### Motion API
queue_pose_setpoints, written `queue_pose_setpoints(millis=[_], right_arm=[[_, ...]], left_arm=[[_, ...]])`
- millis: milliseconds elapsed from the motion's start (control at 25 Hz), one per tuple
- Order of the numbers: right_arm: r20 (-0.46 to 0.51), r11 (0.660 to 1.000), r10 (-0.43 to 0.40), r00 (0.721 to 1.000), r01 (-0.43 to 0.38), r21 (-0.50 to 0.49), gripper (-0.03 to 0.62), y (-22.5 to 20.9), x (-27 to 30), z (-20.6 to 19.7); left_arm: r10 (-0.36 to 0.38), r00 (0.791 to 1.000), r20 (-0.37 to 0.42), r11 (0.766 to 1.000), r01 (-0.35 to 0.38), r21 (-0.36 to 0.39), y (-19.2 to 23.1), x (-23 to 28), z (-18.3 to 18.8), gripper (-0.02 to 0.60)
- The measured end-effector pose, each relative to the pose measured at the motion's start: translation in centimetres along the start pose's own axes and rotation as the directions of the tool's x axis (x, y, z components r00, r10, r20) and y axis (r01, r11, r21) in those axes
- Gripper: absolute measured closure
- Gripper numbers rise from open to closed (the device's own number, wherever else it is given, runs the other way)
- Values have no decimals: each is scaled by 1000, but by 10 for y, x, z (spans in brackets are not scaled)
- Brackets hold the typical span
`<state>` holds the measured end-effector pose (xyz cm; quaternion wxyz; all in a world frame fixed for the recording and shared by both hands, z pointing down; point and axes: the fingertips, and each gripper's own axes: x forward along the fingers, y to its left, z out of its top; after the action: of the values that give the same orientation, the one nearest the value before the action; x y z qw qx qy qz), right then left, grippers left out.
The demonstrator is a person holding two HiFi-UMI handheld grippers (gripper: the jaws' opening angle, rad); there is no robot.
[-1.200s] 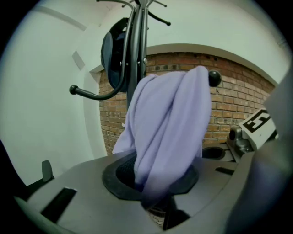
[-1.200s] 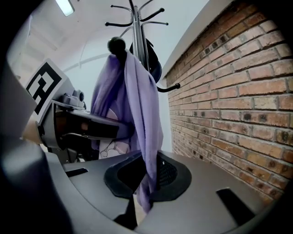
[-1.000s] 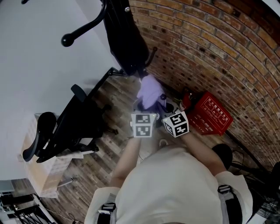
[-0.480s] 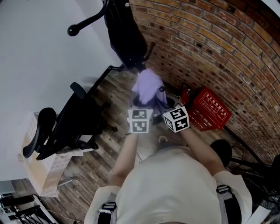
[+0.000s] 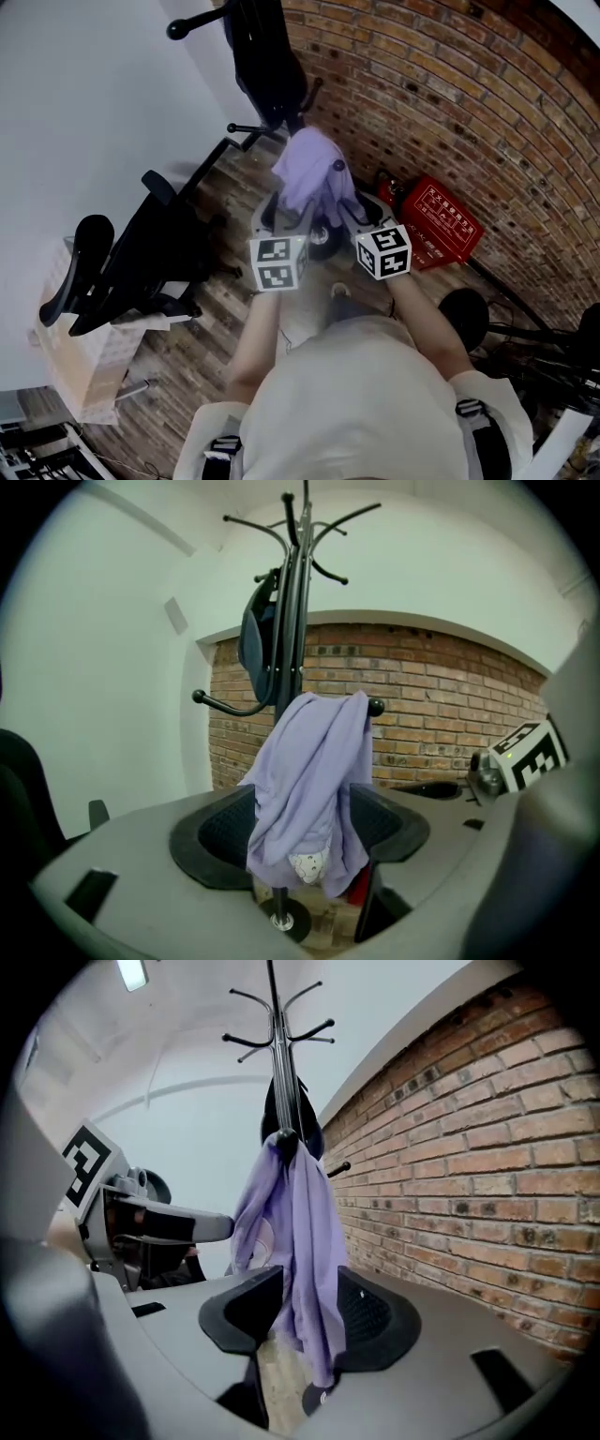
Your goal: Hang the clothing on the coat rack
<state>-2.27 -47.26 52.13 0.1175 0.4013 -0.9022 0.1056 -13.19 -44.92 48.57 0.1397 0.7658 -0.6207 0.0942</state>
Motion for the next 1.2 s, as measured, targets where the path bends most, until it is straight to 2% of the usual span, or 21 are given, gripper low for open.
queue_pose_setpoints(millis=[240, 360, 440, 560, 680, 880, 1200], right_arm=[[62, 999, -33, 998, 31, 28, 442, 18, -39, 8], [91, 999, -34, 995, 31, 32, 442, 33, -57, 12], [106, 999, -35, 994, 32, 35, 442, 44, -70, 14], [106, 999, -31, 994, 28, 29, 446, 61, -90, 13], [103, 1000, -20, 994, 18, 21, 478, 77, -111, 12], [142, 1000, -27, 990, 27, 1, 555, 101, -145, 16], [194, 999, -42, 980, 47, -22, 579, 131, -186, 23]], left_arm=[[17, 999, 36, 997, -15, -75, 2, -44, -8, 301], [33, 998, 58, 994, -27, -102, 0, -68, -13, 402], [49, 996, 72, 993, -41, -110, 0, -85, -15, 446], [66, 994, 84, 992, -56, -115, -3, -111, -20, 492], [82, 993, 82, 991, -73, -117, -9, -136, -27, 523], [95, 991, 99, 990, -84, -110, -18, -177, -33, 554], [79, 991, 112, 993, -69, -93, -33, -224, -44, 565]])
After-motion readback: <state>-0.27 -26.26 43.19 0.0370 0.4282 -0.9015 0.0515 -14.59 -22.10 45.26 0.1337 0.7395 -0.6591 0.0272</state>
